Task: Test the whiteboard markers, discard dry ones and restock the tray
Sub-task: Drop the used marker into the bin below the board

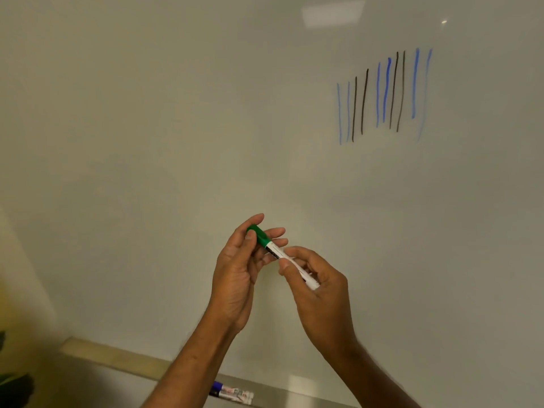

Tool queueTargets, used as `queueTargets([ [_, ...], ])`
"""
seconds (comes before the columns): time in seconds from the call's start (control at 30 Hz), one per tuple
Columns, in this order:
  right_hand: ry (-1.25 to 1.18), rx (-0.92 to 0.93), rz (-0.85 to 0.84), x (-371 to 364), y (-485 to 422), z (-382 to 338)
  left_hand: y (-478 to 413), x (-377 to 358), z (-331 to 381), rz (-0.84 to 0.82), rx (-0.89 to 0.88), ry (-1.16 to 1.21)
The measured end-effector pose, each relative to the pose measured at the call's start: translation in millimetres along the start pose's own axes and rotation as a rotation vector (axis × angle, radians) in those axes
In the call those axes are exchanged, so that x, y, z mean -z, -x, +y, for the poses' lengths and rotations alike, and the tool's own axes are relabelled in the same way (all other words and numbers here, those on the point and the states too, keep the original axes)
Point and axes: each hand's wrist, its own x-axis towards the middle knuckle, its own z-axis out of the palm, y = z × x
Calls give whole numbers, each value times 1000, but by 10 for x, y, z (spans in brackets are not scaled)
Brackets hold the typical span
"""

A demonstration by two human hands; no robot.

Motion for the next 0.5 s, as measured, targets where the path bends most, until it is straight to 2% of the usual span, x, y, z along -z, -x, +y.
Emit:
queueTargets([
  [0.23, 400, 40, -101, -256, 340, 549, 378, 515, -422, 127, -28, -353],
  [0.5, 504, 65, -211, -652, 879, 1051, 903, 1363, -903, 253, -14, -722],
])
